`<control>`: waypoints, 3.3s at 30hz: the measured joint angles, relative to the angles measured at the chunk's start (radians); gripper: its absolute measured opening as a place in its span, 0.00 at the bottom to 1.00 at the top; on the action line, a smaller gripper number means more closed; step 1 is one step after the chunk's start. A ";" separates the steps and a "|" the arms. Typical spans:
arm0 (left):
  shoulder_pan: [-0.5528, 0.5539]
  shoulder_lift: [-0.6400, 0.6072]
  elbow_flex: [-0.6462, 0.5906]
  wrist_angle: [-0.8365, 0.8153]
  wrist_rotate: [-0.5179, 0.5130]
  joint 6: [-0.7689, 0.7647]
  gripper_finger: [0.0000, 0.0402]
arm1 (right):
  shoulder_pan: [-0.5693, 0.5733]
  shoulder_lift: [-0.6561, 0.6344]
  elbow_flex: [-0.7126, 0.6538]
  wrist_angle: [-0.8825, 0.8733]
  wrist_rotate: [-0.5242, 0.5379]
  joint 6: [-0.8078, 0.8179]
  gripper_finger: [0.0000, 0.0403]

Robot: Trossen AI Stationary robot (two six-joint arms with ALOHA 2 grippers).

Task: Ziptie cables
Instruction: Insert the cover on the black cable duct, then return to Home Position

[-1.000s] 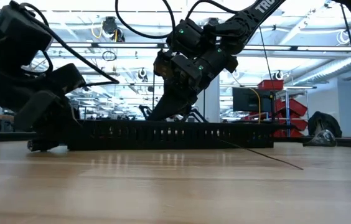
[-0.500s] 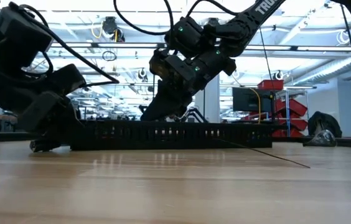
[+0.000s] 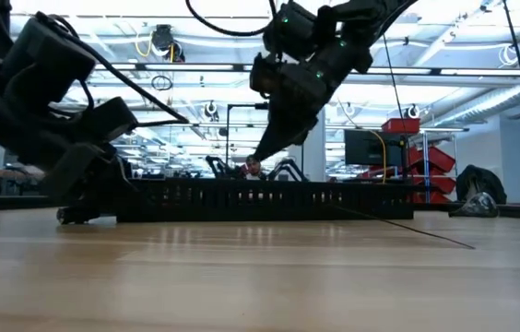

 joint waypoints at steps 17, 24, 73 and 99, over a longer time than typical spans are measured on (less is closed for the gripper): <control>0.074 0.018 0.034 -0.011 0.118 0.078 0.60 | 0.005 0.229 0.077 0.160 -0.098 0.009 0.00; 0.074 0.018 0.034 -0.013 0.119 0.074 0.60 | 0.006 0.227 0.076 0.157 -0.093 -0.004 0.00; 0.131 -0.927 0.300 -1.027 -0.102 0.191 0.81 | 0.057 -0.261 0.057 -0.322 0.448 -0.027 0.56; 0.064 -1.390 -0.068 -0.803 -0.014 0.138 0.81 | 0.210 -1.461 -0.914 0.138 0.462 0.220 0.56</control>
